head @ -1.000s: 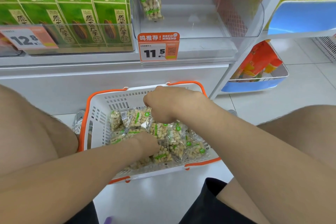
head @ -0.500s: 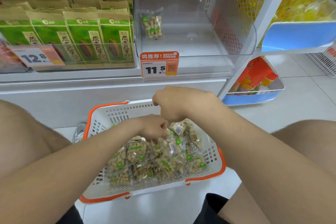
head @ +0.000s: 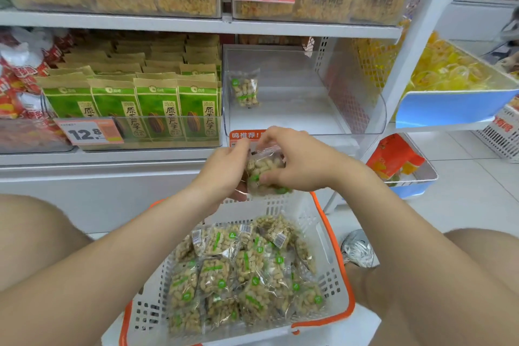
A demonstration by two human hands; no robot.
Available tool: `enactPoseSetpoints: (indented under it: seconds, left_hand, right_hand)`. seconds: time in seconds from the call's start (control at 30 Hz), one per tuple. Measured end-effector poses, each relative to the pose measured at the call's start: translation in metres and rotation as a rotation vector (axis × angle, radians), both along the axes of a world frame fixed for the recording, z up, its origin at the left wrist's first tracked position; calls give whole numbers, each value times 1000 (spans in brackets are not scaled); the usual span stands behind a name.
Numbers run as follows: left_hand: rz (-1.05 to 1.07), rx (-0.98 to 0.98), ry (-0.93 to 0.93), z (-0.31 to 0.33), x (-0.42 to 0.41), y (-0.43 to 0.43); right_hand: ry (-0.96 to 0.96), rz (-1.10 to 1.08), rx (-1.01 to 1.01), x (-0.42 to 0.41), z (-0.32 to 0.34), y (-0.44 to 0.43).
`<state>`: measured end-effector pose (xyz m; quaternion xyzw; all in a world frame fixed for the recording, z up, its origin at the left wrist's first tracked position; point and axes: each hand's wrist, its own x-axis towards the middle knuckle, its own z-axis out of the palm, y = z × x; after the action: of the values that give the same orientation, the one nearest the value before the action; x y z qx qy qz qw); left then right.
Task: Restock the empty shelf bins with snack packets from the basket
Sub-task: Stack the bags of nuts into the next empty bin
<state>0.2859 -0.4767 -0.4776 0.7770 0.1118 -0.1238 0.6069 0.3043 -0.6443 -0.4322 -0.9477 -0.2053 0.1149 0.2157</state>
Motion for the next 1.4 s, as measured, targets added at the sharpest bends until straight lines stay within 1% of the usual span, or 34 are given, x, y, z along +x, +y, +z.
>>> enactPoseSetpoints:
  seconds: [0.03,0.1,0.17,0.23,0.3,0.33,0.37,0.4,0.47,0.53,0.57,0.6,0.63,0.67,0.73,0.83,0.87,0.9,0.93,1.0,1.03,1.1,1.13,1.17,1.27,1.4]
  left_hand:
    - [24,11,-48,7,1,2]
    - [60,31,-165,18,6,5]
    - [73,136,-320,28,8,9]
    - [73,243,-444,38,10,14]
    - [30,291,-498,43,16,22]
    - [22,280,-504,45,19,26]
    - [37,223,-487,49,20,28]
    - [71,121,-453,51,22,29]
    - [147,-146,-338,57,22,26]
    - [187,-349,-224,64,22,23]
    - [189,-404,-175,67,22,22]
    - [175,-413,-133,68,23,22]
    - [140,-372,-99,69,24,23]
    - [90,-302,-77,69,25,23]
    - [-1,-195,-59,71,25,23]
    - [-26,-162,-121,72,26,21]
    - [-30,-149,-148,73,27,22]
    - [-26,-141,-173,73,29,22]
    - [-7,-152,-193,73,30,21]
    - [61,-240,-202,74,34,20]
    - [82,-283,-199,74,37,19]
    - [87,-297,-197,75,42,18]
    - [75,-246,-204,76,45,17]
    - [55,-114,-231,77,50,17]
    - [-6,456,-376,81,67,23]
    - [-182,891,-488,76,89,36]
  right_hand:
    - [2,-47,80,2,3,-1]
    - [73,-133,277,6,7,-2]
    - [180,-194,455,6,13,-2]
    - [260,-209,601,3,18,1]
    - [289,-229,705,1,21,5]
    - [299,-257,748,1,23,7]
    - [318,-298,786,2,24,9]
    - [339,-347,816,3,23,11]
    - [367,-435,890,6,20,14]
    - [366,-533,1029,10,18,15]
    - [377,-584,1117,13,17,15]
    - [397,-618,1201,15,17,14]
    - [414,-633,1267,18,17,14]
    - [412,-636,1294,19,18,14]
    - [321,-632,1234,21,19,15]
    - [69,-574,1049,22,24,15]
    - [16,-547,1026,23,26,15]
    - [-3,-534,1045,24,26,16]
    - [15,-544,1096,26,27,17]
    - [145,-593,1202,30,28,21]
    - [226,-591,1195,31,30,25]
    - [328,-557,1100,36,30,28]
    - [343,-557,1062,39,31,30]
    - [343,-572,1034,44,31,32]
    - [298,-624,908,69,32,37]
    - [167,-688,782,118,25,44]
